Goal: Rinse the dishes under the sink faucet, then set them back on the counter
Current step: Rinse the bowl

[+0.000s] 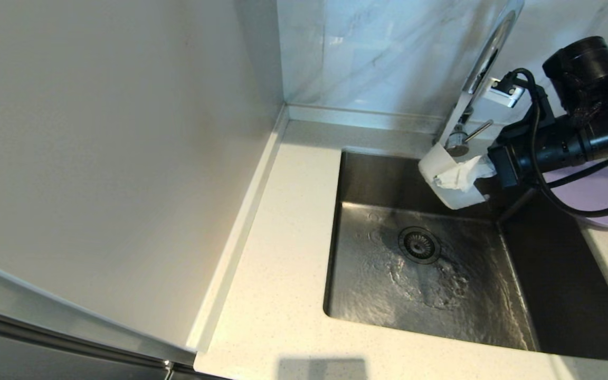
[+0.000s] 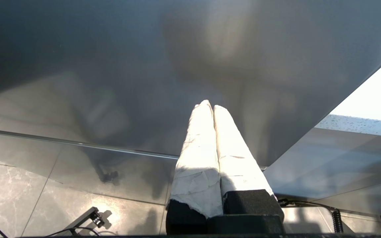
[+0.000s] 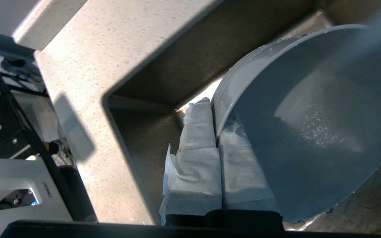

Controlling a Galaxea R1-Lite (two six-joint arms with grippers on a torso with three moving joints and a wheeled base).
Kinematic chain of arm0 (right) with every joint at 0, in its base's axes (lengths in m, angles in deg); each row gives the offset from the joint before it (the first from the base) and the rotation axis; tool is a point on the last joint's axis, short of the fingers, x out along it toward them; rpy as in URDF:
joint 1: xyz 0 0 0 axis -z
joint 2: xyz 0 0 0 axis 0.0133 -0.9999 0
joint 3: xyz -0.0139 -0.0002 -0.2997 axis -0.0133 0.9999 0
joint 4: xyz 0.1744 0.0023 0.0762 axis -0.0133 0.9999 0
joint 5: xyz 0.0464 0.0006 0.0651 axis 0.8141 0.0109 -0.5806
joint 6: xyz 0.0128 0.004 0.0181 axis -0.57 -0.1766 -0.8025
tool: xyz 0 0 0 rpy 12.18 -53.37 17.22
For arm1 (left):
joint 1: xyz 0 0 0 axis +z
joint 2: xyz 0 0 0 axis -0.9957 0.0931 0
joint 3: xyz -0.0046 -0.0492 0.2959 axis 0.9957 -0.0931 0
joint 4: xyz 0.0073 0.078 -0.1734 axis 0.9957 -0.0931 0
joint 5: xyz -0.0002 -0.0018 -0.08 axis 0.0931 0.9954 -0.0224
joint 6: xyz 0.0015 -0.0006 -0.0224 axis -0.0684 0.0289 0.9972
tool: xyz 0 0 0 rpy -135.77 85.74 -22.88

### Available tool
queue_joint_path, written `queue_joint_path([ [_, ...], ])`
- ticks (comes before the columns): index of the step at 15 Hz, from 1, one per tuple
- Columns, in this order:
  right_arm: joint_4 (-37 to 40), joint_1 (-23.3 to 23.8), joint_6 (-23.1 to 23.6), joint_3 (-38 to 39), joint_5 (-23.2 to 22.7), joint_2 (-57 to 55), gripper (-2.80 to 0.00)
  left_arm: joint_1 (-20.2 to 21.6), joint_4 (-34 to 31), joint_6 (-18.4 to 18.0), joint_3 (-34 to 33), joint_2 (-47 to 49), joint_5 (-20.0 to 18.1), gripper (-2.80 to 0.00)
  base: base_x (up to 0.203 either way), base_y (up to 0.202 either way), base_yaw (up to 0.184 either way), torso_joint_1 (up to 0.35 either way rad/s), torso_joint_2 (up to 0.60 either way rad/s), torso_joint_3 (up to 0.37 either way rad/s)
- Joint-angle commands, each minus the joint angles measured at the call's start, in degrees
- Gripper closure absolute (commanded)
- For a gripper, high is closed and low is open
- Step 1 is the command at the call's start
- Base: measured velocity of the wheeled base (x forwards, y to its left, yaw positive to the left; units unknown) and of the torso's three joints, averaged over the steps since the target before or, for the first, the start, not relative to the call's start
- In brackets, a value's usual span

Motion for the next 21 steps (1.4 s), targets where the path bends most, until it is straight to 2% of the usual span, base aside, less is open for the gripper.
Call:
queue_joint_path([
  [1,0.26,3.26,-0.16,0.73,-0.24,2.04,0.0,0.0,-0.02,0.03,0.0,0.0,-0.01,0.0,0.0,0.0,0.0,0.0,0.0,0.0],
  [5,0.26,6.25,-0.68,2.85,-0.3,4.79,0.0,0.0,-0.02,0.03,0.0,0.0,-0.01,0.0,0.0,0.0,0.0,0.0,0.0,0.0],
  [6,0.21,6.94,-2.79,3.85,-0.53,6.64,0.0,0.0,-0.02,0.03,0.0,0.0,-0.01,0.0,0.0,0.0,0.0,0.0,0.0,0.0],
  [9,-5.23,8.62,-17.68,8.63,-4.06,12.58,0.0,0.0,-0.02,0.03,0.0,0.0,-0.01,0.0,0.0,0.0,0.0,0.0,0.0,0.0],
  [11,-13.53,9.34,-32.88,11.87,-6.36,16.21,0.0,0.0,-0.02,0.03,0.0,0.0,-0.01,0.0,0.0,0.0,0.0,0.0,0.0,0.0],
  [12,-19.38,9.62,-43.15,13.2,-6.71,17.59,0.0,0.0,-0.02,0.03,0.0,0.0,-0.01,0.0,0.0,0.0,0.0,0.0,0.0,0.0],
  [14,-33.63,11.58,-64.03,16.28,-6.94,19.77,0.0,0.0,-0.02,0.03,0.0,0.0,-0.04,0.0,0.0,0.0,0.0,0.0,0.0,0.0],
  [16,-51.3,15.81,-84.44,21.68,-7.03,21.9,0.0,0.0,-0.02,0.03,0.0,0.0,-0.01,0.0,0.0,0.0,0.0,0.0,0.0,0.0],
  [18,-65.84,20.36,-101.34,27.54,-7.27,23.38,0.0,0.0,-0.02,0.03,0.0,0.0,-0.01,0.0,0.0,0.0,0.0,0.0,0.0,0.0],
  [19,-72.39,22.03,-109.1,30.33,-7.56,23.79,0.0,0.0,-0.02,0.03,0.0,0.0,-0.01,0.0,0.0,0.0,0.0,0.0,0.0,0.0],
  [21,-82.27,24.52,-117.41,36.46,-8.6,24.37,0.0,0.0,-0.02,0.03,0.0,0.0,-0.01,0.0,0.0,0.0,0.0,0.0,0.0,0.0],
])
